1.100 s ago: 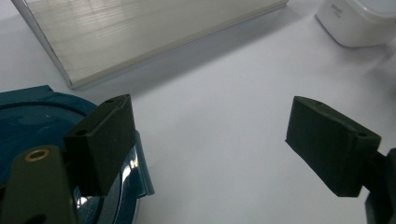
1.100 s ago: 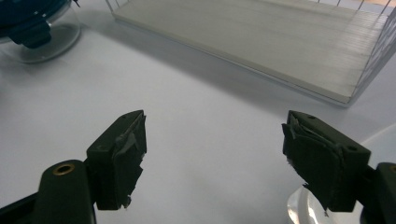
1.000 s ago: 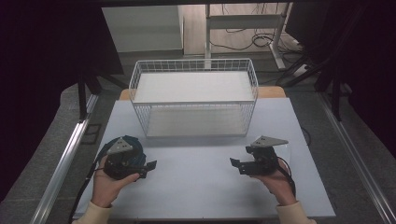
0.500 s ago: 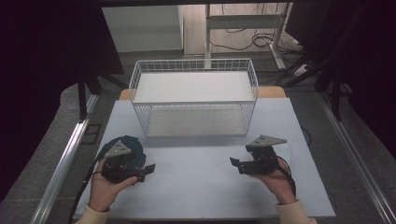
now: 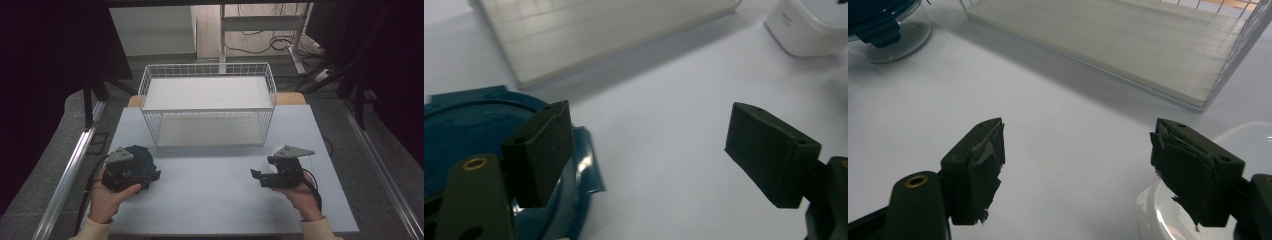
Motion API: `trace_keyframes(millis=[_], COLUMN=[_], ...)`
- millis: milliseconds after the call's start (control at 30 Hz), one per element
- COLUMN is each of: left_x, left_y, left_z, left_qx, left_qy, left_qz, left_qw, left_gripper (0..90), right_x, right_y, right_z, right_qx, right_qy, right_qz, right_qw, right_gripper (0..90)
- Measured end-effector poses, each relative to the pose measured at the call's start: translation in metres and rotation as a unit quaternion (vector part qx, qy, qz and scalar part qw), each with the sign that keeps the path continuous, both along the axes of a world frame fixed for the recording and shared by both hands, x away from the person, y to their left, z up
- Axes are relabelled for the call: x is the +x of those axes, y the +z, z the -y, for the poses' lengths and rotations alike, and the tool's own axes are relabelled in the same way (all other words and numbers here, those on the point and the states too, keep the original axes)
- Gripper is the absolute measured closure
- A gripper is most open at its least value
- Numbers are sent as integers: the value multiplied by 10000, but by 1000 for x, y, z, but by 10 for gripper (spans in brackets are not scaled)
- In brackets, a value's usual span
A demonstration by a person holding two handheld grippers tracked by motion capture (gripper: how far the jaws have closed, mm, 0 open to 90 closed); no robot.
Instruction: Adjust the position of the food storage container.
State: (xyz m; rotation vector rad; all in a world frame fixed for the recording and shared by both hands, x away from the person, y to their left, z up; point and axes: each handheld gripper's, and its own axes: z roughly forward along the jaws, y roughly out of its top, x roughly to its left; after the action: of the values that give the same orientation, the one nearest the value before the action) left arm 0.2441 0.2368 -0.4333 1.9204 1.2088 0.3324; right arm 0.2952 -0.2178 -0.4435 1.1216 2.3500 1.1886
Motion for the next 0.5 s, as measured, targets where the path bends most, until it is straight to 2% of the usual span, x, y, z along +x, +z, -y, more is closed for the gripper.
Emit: trace_keyframes(millis=[67, 267, 500], left_x=[2, 9, 18], left_y=[6, 21, 26], left_z=[-5, -20, -43], left_qx=[-28, 212, 399], left_qy=[18, 108, 285], left_qz=[-7, 29, -112], left_qw=[10000, 9997, 9987], left_gripper=[197, 210, 257], right_x=[-2, -7, -8], right_y=[1, 2, 2], right_z=[1, 2, 6], right_qx=[9, -42, -108], right_qy=[-12, -69, -204], right_qz=[20, 64, 70], right_qw=[10000, 9999, 9997], right_gripper=[215, 216, 218])
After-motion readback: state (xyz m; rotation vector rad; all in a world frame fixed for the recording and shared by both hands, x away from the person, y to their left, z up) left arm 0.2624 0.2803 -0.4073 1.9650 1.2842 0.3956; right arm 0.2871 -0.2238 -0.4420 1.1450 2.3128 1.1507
